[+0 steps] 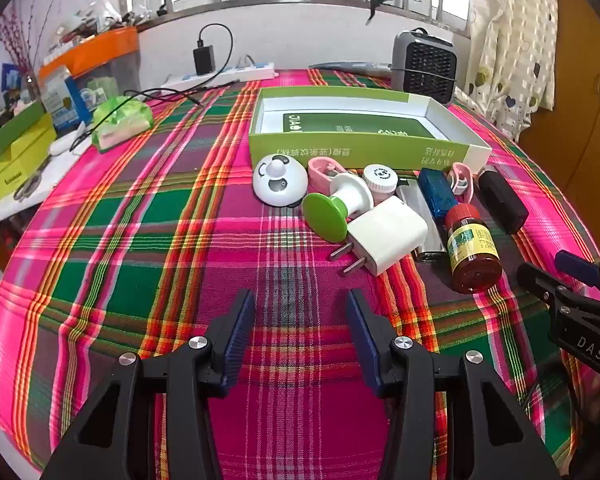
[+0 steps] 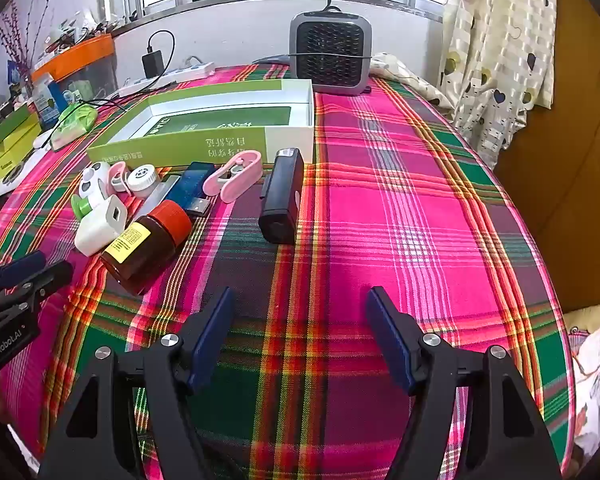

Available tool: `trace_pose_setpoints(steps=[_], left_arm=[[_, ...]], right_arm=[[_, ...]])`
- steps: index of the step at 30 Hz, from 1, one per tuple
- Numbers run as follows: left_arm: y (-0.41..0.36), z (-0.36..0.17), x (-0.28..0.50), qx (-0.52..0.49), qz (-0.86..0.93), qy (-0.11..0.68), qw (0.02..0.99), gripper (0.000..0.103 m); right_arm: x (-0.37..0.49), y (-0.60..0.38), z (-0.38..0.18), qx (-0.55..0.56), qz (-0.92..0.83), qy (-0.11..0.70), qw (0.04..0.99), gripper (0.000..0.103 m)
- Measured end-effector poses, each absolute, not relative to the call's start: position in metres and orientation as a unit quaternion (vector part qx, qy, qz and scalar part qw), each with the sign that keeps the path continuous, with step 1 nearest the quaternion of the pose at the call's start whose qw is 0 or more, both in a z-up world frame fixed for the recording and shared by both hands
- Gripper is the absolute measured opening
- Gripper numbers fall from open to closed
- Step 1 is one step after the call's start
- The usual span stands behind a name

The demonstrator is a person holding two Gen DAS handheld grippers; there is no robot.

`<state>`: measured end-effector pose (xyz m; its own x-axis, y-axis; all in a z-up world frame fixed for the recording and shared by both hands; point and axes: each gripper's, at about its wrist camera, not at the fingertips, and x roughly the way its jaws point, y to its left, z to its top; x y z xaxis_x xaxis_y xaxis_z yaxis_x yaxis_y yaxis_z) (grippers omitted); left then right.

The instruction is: Organize rigid objects

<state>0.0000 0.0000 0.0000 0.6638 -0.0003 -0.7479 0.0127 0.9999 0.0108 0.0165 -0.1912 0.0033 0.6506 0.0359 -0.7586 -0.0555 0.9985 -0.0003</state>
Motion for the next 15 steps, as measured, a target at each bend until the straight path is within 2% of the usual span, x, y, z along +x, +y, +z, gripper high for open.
trace_pose_setpoints(steps=[15], left_arm=[[0.0003, 0.0002, 0.0002, 0.007, -0.003, 0.409, 0.912, 0.046]], right_arm=[[0.0161, -0.1905, 0.0033, -0.014, 0.024, 0.415, 0.909, 0.069]])
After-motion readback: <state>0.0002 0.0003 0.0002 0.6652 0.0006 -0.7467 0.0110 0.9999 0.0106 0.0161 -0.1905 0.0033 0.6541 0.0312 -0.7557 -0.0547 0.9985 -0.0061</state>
